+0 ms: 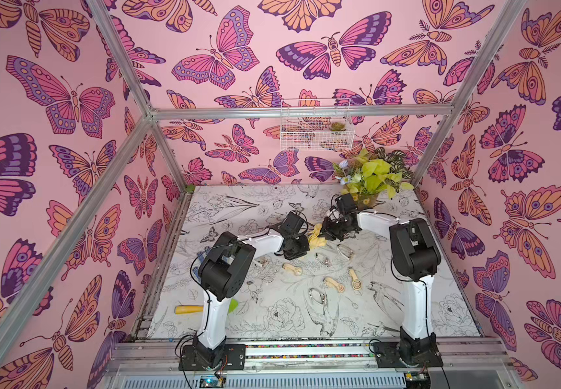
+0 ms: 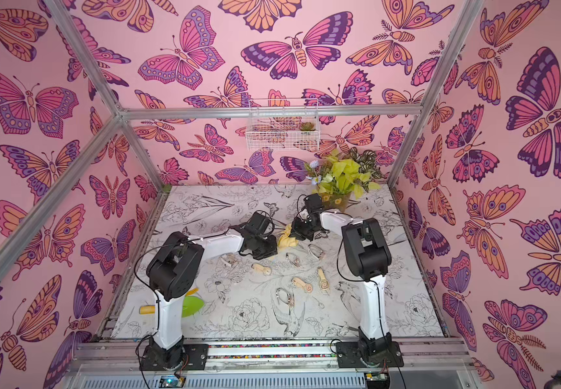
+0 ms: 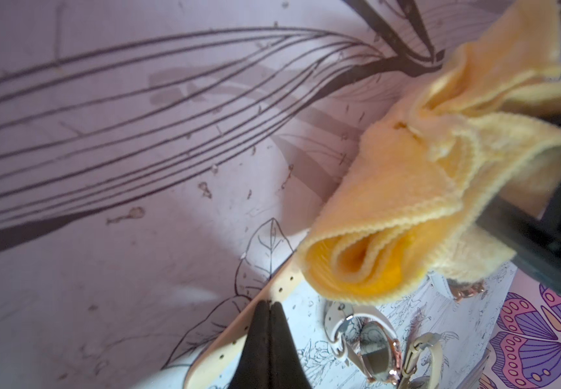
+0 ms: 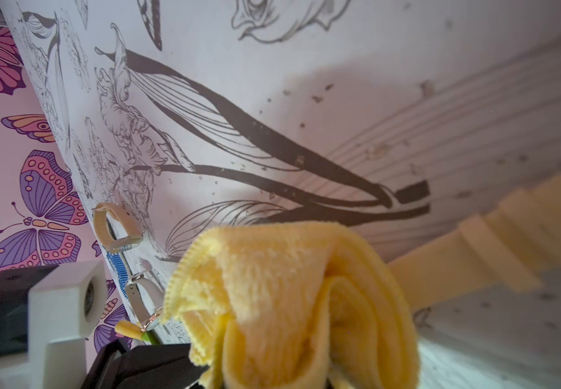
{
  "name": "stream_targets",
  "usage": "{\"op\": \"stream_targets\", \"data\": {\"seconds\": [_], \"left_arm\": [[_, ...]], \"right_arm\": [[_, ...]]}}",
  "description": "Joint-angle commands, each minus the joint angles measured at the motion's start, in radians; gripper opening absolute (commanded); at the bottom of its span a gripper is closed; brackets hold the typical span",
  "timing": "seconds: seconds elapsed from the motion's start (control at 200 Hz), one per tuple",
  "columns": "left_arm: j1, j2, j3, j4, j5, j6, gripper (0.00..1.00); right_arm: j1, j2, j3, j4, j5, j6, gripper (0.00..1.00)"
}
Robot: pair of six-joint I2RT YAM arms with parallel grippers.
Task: Wipe the watch dial
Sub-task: Wipe the dirt from the watch dial.
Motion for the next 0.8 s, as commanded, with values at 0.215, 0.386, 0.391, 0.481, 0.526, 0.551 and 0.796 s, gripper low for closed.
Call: {"op": "stream_targets", "data": {"seconds": [0.215,0.386,0.391,0.481,0.526,0.551,0.796], "left_arm": [[0.014,0.025,0.013,-0.225,-0.048,0.081,0.00],[0.014,0.039,0.067,-0.327,-0.090,0.142,0.00],[0.014,0.040,0.068,-0.331,-0.091,0.145,0.00],[0.014,0.045,0.083,-0.372,-0.124,0.163,0.00],[0.014,0.050,0.085,-0.385,-0.137,0.171,0.00],[0.014,0.054,0.087,-0.391,-0.140,0.175,0.00],[0.013,0.108,0.117,-0.432,-0.168,0.216,0.00]], "right_arm": [[-0.053,0.017,-0.049,-0.078,0.149,-0.018,0.00],[-0.053,0.004,-0.049,-0.079,0.150,-0.019,0.00],[-0.053,0.004,-0.049,-0.079,0.150,-0.019,0.00],[-0.053,0.000,-0.052,-0.079,0.146,-0.022,0.00],[-0.051,0.000,-0.052,-0.082,0.145,-0.022,0.00],[-0.052,0.000,-0.053,-0.081,0.145,-0.022,0.00],[-0.052,-0.023,-0.048,-0.106,0.153,-0.043,0.00]]}}
